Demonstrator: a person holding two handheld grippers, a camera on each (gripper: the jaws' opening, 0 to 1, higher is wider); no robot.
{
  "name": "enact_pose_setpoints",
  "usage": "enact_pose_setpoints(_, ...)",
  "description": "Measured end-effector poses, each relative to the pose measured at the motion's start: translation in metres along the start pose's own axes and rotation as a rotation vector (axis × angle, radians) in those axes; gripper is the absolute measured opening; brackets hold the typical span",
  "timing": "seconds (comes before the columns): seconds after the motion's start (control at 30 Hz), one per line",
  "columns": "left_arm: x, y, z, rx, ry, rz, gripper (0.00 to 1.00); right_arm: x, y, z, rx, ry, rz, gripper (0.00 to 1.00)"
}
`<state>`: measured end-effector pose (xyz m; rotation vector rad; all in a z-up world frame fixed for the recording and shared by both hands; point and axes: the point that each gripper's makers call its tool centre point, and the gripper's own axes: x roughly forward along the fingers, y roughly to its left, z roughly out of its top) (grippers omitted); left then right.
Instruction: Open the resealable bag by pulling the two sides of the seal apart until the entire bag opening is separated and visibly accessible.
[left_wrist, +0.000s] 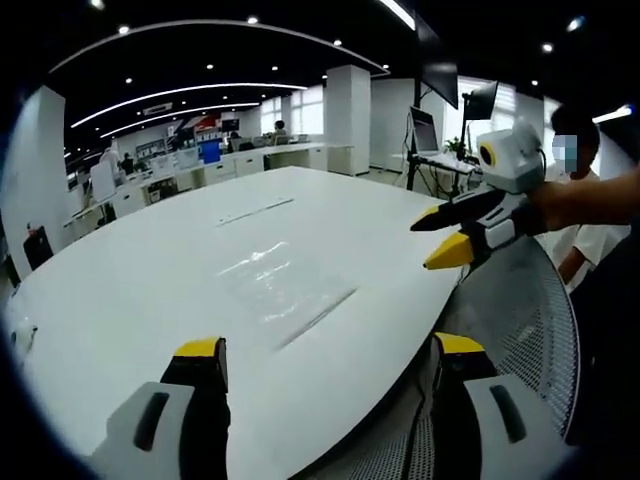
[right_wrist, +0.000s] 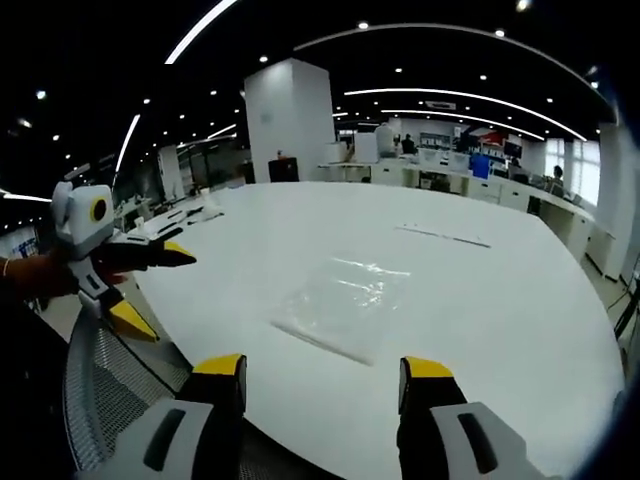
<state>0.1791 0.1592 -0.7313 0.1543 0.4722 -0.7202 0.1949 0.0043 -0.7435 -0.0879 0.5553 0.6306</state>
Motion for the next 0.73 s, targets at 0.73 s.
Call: enact_pose_setpoints(0.73,-0.005,-0.009,0.001,-0.01,-0.007,-0.001,0.82,-0.016,0.001,-0.004,0.016,-0.009,-0.023,0.6)
